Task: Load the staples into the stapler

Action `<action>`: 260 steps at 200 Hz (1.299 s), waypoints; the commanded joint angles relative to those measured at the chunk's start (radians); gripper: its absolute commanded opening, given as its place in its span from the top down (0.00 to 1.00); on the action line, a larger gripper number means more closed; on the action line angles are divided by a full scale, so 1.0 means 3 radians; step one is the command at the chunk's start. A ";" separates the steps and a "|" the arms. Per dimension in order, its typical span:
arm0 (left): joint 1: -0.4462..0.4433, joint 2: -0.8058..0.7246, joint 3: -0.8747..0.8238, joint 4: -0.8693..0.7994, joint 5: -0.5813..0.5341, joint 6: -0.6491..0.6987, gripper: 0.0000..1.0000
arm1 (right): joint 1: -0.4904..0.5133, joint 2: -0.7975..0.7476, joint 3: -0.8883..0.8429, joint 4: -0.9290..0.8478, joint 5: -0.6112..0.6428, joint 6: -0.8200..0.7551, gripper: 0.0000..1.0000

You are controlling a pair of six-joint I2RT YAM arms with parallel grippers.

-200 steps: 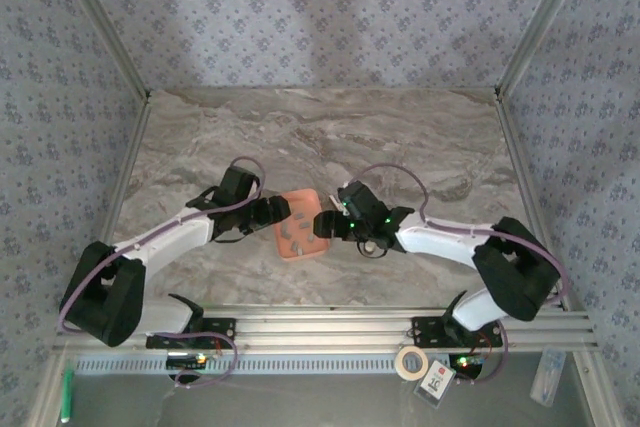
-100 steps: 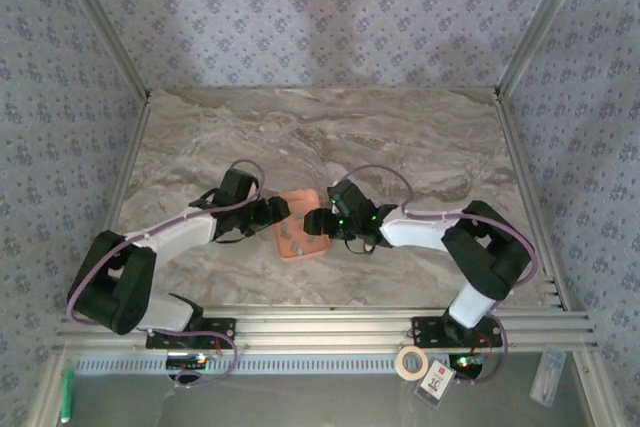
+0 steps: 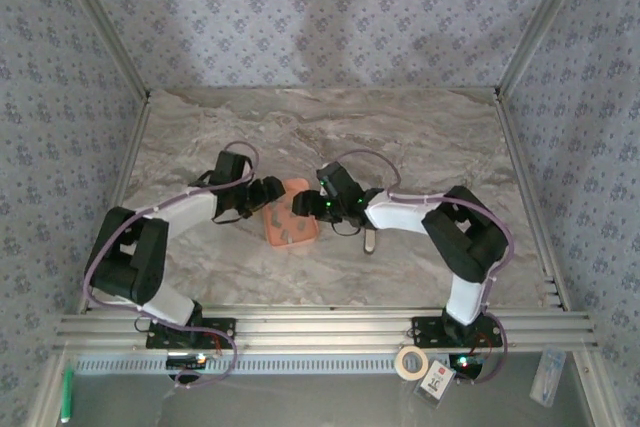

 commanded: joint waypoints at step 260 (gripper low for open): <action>-0.0017 -0.1025 -0.0183 -0.0553 -0.0284 0.1075 0.22 | -0.0210 -0.1328 -0.0101 -0.3236 0.1171 -0.0550 0.37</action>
